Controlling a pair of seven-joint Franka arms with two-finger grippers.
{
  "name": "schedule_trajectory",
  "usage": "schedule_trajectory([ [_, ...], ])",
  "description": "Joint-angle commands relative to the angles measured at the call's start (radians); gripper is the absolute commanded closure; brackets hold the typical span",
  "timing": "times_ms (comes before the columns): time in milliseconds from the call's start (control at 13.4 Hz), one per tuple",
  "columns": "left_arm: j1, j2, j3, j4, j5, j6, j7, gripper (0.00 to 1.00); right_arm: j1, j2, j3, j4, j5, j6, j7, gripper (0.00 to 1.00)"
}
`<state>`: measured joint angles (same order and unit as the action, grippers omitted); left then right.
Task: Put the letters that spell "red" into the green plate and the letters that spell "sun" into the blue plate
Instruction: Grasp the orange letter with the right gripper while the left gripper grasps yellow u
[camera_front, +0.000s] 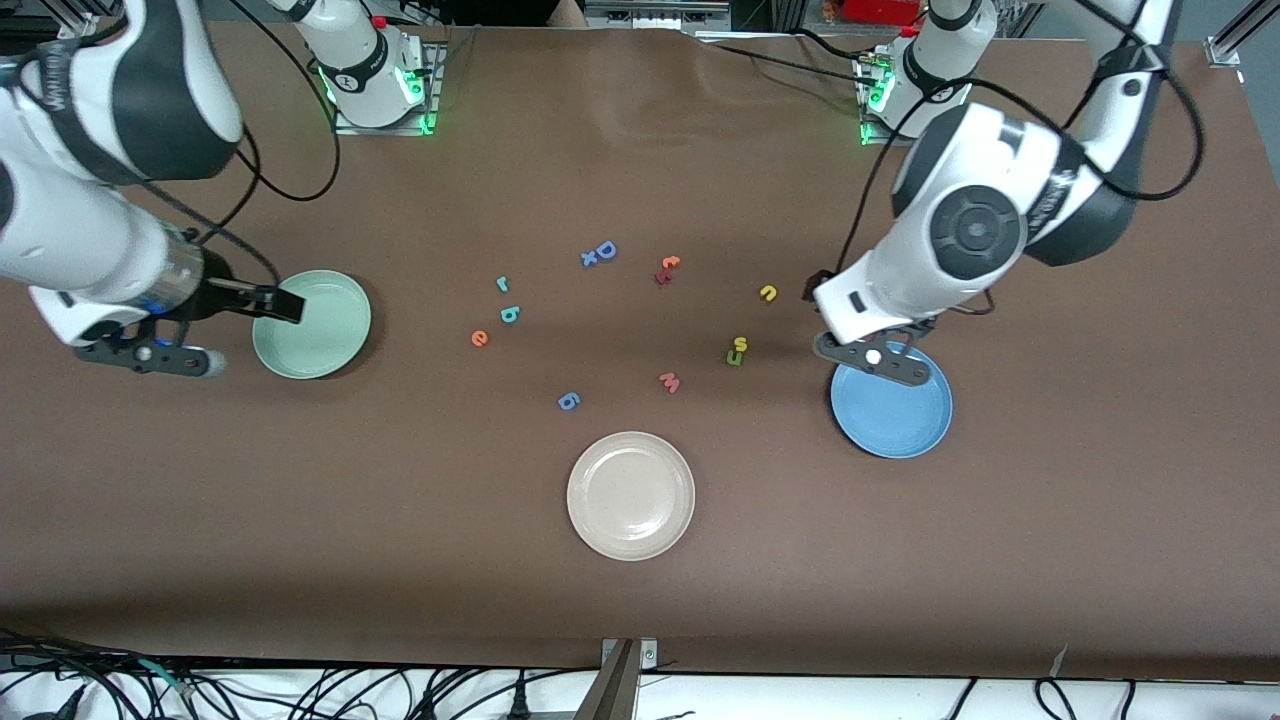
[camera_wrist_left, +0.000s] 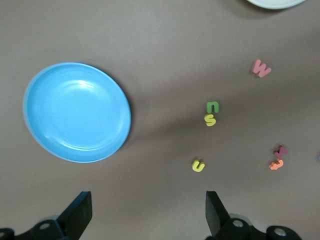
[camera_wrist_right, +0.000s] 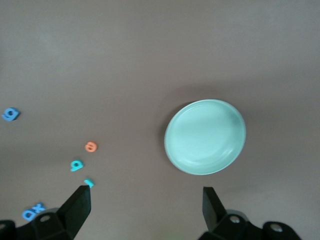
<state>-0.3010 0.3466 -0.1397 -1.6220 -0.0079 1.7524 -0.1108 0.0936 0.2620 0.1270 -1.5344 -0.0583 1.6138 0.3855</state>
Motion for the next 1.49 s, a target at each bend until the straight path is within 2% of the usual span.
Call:
schedule_trajectory([
  [0, 0.003, -0.078, -0.04, -0.197, 0.002, 0.138, -0.03, 0.0, 0.064, 0.045, -0.001, -0.013, 0.033, 0.052, 0.126, 0.01],
  [224, 0.002, -0.13, -0.102, -0.384, 0.002, 0.316, -0.067, 0.0, 0.075, 0.083, 0.0, -0.102, 0.074, 0.187, 0.155, 0.01],
  [523, -0.003, -0.138, -0.138, -0.62, 0.003, 0.638, -0.072, 0.0, 0.097, 0.105, 0.005, -0.332, 0.075, 0.467, 0.2, 0.01],
  [672, -0.007, -0.132, -0.139, -0.651, 0.019, 0.647, -0.069, 0.0, 0.1, 0.143, 0.038, -0.386, 0.075, 0.582, 0.26, 0.01],
  [822, -0.016, -0.121, -0.139, -0.664, 0.019, 0.654, -0.067, 0.0, 0.101, 0.189, 0.072, -0.386, 0.075, 0.635, 0.317, 0.01],
  [1195, -0.024, -0.045, -0.138, -0.662, 0.02, 0.749, -0.058, 0.0, 0.103, 0.255, 0.086, -0.391, 0.075, 0.67, 0.329, 0.02],
  [1420, -0.017, -0.006, -0.138, -0.662, 0.084, 0.78, -0.061, 0.0, 0.118, 0.299, 0.088, -0.394, 0.074, 0.696, 0.328, 0.05],
])
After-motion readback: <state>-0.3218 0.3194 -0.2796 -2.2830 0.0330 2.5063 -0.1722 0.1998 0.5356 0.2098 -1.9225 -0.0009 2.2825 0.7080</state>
